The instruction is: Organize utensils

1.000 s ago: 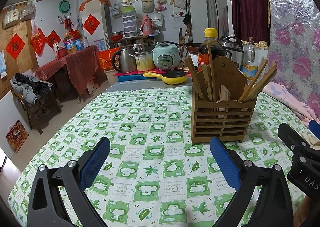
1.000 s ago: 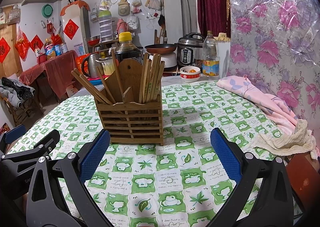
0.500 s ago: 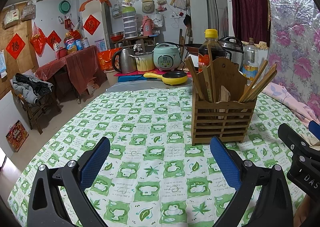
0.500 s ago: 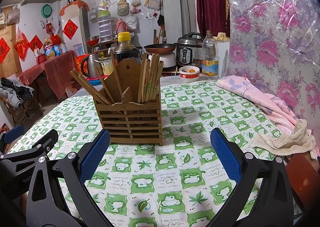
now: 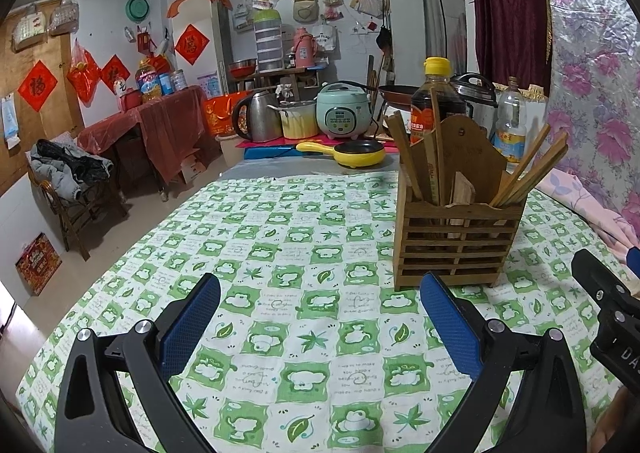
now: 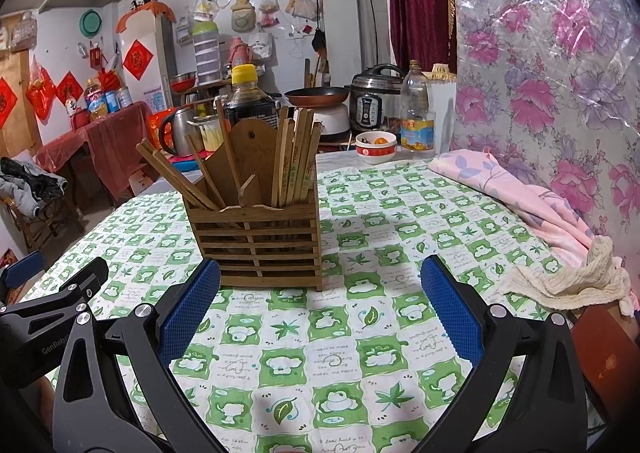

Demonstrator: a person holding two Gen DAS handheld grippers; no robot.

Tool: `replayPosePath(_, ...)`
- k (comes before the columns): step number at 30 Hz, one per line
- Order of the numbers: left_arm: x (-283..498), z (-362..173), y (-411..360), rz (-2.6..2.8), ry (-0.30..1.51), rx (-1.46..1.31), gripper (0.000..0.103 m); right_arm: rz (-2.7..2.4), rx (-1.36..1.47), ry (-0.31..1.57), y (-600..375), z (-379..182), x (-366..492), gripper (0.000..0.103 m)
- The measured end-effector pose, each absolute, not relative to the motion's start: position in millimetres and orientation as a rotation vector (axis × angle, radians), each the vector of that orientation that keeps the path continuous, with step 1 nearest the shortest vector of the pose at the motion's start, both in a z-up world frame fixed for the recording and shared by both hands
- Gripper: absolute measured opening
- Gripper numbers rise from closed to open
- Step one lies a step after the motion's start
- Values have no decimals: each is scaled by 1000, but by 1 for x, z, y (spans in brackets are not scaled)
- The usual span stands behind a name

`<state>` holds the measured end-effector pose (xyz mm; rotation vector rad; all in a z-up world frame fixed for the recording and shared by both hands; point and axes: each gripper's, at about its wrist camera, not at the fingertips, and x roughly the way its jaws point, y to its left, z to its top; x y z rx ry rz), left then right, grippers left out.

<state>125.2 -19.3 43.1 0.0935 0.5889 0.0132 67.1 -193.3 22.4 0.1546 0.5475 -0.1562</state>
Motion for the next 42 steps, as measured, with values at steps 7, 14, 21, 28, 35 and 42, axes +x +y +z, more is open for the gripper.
replayPosePath(7, 125, 43, -21, 19, 584, 91, 98, -158, 156, 548, -196, 22, 67, 97)
replayPosePath(14, 124, 43, -20, 20, 583, 92, 98, -158, 157, 549, -197, 22, 66, 97)
replayPosePath(21, 124, 43, -21, 22, 582, 92, 98, -157, 157, 550, -197, 22, 67, 97)
replayPosePath(28, 124, 43, -22, 24, 583, 92, 98, -157, 158, 550, -197, 22, 67, 97)
replayPosePath(35, 124, 43, -21, 23, 584, 92, 98, -156, 156, 552, -198, 22, 67, 97)
replayPosePath(42, 123, 42, -22, 26, 584, 92, 98, -157, 158, 550, -197, 22, 67, 97)
